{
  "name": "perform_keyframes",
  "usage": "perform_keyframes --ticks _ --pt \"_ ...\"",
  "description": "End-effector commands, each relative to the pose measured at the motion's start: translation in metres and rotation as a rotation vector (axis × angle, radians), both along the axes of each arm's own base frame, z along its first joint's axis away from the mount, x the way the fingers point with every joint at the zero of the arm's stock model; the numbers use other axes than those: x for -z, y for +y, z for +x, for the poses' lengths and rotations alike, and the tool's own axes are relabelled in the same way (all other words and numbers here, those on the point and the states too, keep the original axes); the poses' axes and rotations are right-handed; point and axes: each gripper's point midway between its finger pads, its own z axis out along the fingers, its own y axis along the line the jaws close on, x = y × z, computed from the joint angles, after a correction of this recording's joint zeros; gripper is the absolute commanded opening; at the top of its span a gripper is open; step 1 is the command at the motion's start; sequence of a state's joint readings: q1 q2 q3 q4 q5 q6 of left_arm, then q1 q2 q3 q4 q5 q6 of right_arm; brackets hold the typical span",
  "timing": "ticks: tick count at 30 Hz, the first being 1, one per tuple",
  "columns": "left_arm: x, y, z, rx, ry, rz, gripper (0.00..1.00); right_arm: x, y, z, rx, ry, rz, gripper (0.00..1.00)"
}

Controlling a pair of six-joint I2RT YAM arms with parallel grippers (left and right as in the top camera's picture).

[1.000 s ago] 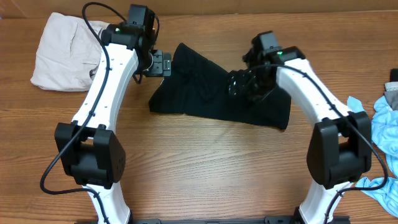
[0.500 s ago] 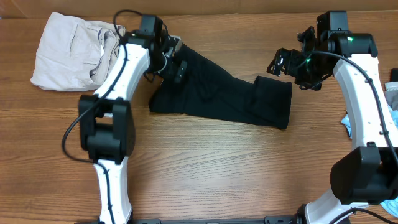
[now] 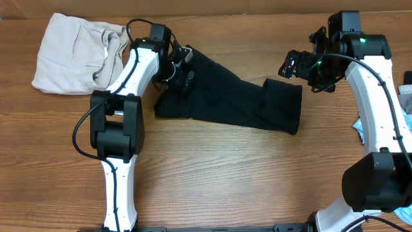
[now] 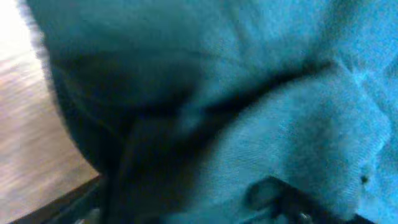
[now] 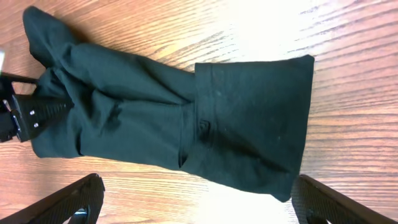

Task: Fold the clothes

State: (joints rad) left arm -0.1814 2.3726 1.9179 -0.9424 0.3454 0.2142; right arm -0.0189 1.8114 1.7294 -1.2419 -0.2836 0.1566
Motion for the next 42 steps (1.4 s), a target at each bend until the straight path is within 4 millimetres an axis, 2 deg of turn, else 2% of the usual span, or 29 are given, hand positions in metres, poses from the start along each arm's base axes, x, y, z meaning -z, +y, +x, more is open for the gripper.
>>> perform_keyframes --ticks 1,2,5,8,9,12,15,18,23,27,31,36,39,42 --pt "0.051 -0.007 -0.041 0.026 0.194 0.0 0.17 -0.005 -0.001 0.005 -0.002 -0.027 -0.008 1.0" --pt "0.051 -0.006 -0.043 0.019 0.205 0.008 0.04 -0.005 -0.001 0.005 -0.002 -0.029 -0.008 0.99" --pt "0.048 0.005 -0.039 -0.064 0.22 0.04 0.04 -0.004 -0.001 0.007 0.002 -0.035 -0.007 0.89" --pt "0.032 0.021 -0.03 -0.142 0.222 0.04 0.04 0.005 -0.001 0.009 0.019 -0.028 0.0 0.71" --pt "0.023 0.028 -0.027 -0.165 0.219 0.037 0.04 0.01 -0.001 0.009 0.027 -0.024 0.003 0.54" --pt "-0.007 0.045 -0.021 -0.209 0.211 0.031 0.04 0.03 0.002 0.009 0.047 -0.009 0.015 0.19" --pt "-0.035 0.058 -0.02 -0.236 0.208 0.029 0.04 0.051 0.012 0.007 0.025 -0.008 0.044 0.04" --pt "-0.059 0.066 -0.023 -0.252 0.206 0.03 0.04 0.081 0.026 0.004 0.04 0.002 0.091 0.04" --pt "-0.076 0.064 -0.034 -0.246 0.227 0.032 0.04 0.123 0.059 -0.008 -0.016 0.002 0.187 0.04" --pt "-0.08 0.06 -0.041 -0.238 0.253 0.035 0.04 0.152 0.067 -0.015 -0.008 0.053 0.179 0.04" --pt "-0.089 0.054 -0.046 -0.233 0.27 0.031 0.04 0.182 0.066 -0.016 0.042 0.116 0.166 0.04" --pt "-0.12 0.038 -0.047 -0.207 0.238 -0.019 0.04 0.201 0.065 -0.016 0.07 0.15 0.168 0.04" --pt "-0.144 0.016 -0.047 -0.169 0.188 -0.068 0.04 0.203 0.065 -0.016 0.07 0.154 0.167 0.04" --pt "-0.157 -0.01 -0.049 -0.129 0.145 -0.087 0.04 0.203 0.065 -0.015 0.07 0.15 0.169 0.04"
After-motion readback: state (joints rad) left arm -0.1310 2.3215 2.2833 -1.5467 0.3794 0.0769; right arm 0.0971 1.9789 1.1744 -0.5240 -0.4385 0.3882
